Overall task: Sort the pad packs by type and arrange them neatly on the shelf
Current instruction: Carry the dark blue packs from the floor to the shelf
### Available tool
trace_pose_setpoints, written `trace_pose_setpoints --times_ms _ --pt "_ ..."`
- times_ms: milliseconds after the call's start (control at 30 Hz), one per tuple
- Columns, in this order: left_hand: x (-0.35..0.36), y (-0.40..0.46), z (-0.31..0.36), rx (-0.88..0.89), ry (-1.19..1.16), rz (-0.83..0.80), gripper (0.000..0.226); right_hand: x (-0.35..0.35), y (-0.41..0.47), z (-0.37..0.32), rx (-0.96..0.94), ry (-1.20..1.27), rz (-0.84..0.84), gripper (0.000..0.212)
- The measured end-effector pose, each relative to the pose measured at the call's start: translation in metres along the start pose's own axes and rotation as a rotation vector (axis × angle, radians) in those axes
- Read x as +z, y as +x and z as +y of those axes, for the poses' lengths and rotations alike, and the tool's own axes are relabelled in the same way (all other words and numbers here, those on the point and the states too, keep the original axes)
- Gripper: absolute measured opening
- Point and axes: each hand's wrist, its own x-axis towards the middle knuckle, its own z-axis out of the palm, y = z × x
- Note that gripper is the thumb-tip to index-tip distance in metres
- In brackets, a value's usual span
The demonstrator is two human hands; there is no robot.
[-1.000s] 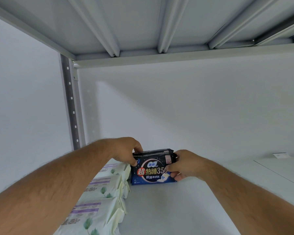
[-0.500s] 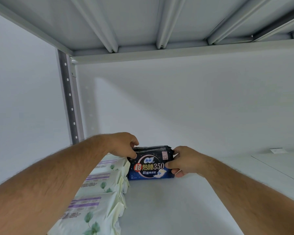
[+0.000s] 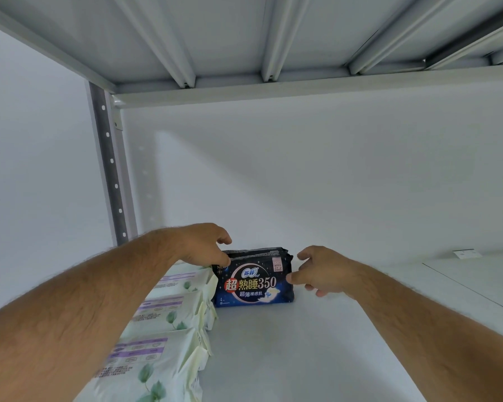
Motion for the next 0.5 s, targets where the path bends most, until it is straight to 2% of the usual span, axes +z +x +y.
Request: trace_pose_setpoints --times_ms 167,300,367,433,500 --pt "-0.008 -0.031 0.015 -0.050 0.001 0.015 0.071 -0.019 -0.030 0.000 -0.089 -0.248 0.054 0.081" --pt "-0.003 -0.071 0.041 -0.082 0.020 0.034 0.072 -0.027 -0.063 0.000 -0.176 -0.660 0.117 0.073" --pt "0.004 -0.095 0.059 -0.088 0.060 0.038 0.061 -0.031 -0.084 0.002 -0.226 -0.759 0.111 0.069" --pt "0.011 -0.117 0.076 -0.075 0.075 0.057 0.041 -0.032 -0.107 0.005 -0.272 -0.811 0.075 0.071" --pt "0.016 -0.139 0.095 -0.063 0.072 0.076 0.033 -0.035 -0.131 0.007 -0.311 -0.870 0.064 0.069"
